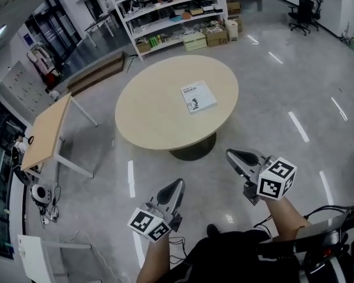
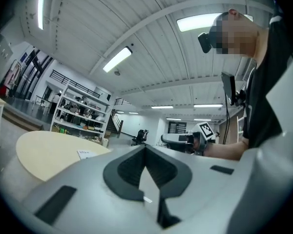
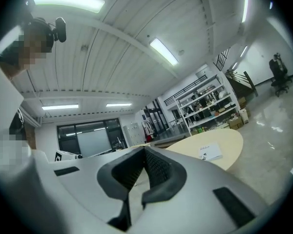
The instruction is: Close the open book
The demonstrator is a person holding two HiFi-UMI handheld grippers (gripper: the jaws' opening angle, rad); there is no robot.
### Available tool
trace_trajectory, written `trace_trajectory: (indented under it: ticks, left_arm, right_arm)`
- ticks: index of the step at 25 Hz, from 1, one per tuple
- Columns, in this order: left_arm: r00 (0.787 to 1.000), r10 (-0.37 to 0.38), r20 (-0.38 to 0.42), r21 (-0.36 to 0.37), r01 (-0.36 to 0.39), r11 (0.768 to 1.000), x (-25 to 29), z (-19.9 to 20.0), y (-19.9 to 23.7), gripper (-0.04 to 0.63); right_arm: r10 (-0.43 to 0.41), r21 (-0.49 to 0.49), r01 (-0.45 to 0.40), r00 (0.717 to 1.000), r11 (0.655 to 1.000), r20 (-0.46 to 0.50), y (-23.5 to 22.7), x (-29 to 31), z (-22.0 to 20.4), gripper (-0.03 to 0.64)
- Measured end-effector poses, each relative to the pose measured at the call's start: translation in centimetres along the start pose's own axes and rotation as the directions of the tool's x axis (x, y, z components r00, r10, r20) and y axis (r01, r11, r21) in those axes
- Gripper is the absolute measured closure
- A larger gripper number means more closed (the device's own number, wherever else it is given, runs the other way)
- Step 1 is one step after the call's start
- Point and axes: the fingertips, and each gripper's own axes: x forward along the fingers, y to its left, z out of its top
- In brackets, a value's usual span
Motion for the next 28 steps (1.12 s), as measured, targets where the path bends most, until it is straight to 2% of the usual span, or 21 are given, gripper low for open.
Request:
trace_trajectory:
  ticks: [6,13,19,22,28]
  left_arm:
    - [0.998,0.056,0.017,-0.035,-0.055,0.998,-0.2,-1.7,-10.9,0.597]
    - [0.998,0.031,-0.052,0.016,-0.030,0.999,-2.6,-5.2,-24.7,0.597]
    - [0.996,0.075,-0.039,-0.002,-0.075,0.997,-6.6,-5.2,-30.5,0.597]
    - [0.997,0.059,-0.042,0.012,-0.058,0.998,-9.7,-6.2,-33.0,0.597]
    - [1.000,0.023,-0.012,0.028,-0.022,0.999,-18.0,-7.2,-38.0,0.597]
  right_arm:
    - [-0.001,-0.020,0.000,1.000,1.000,-0.026,0.5,-11.6,-1.1,0.617]
    - [-0.005,-0.014,0.004,0.999,1.000,-0.042,2.9,-24.1,-3.2,0.617]
    - [0.013,-0.025,-0.014,0.999,1.000,-0.036,7.5,-29.6,-3.6,0.617]
    - [-0.008,-0.016,0.008,1.000,1.000,-0.008,10.8,-31.8,-5.2,0.617]
    - [-0.021,-0.044,0.020,1.000,0.999,-0.019,19.3,-36.0,-9.1,0.617]
